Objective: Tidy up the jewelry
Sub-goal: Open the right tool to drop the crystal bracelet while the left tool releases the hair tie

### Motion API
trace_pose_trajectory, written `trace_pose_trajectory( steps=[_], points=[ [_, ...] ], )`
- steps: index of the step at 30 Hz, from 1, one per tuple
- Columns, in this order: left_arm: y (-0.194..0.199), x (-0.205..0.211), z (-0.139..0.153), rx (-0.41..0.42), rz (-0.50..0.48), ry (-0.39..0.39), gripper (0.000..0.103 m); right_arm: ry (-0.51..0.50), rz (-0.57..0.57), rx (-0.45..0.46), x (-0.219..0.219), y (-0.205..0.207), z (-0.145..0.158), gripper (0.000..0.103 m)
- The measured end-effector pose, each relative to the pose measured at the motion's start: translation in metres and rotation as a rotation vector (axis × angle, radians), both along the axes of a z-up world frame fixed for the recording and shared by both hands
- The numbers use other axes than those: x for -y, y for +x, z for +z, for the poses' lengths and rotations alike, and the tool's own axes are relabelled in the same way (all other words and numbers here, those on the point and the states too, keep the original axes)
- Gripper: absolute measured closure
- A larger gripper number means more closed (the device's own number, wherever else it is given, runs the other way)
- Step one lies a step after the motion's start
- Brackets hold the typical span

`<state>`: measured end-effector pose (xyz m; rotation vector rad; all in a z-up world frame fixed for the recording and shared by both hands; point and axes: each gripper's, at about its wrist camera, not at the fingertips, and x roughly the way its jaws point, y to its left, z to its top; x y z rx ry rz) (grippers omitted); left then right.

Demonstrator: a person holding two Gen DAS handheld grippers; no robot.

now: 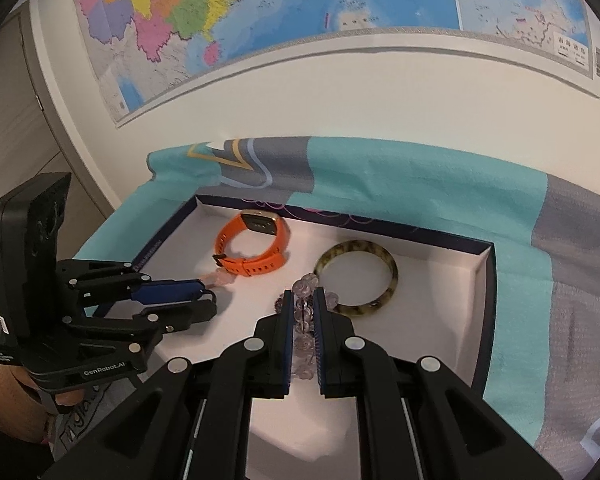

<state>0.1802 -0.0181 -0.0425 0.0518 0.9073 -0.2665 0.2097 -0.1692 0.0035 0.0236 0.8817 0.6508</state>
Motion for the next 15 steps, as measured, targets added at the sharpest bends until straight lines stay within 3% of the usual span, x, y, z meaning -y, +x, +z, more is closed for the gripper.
trace_pose_trajectory(
  steps=[10,15],
  points=[
    [0.0045,-0.0001,-0.0024,-0.006,0.011,0.01,0.08,-0.052,-0.009,0.001,0.0042,-0.0002,-0.0026,0.094],
    [0.0017,-0.0025,0.0009,0.003,0.018,0.004,0.073,-0.059,-0.021,-0.003,0.009,-0.0016,-0.0028,0.091]
  ],
)
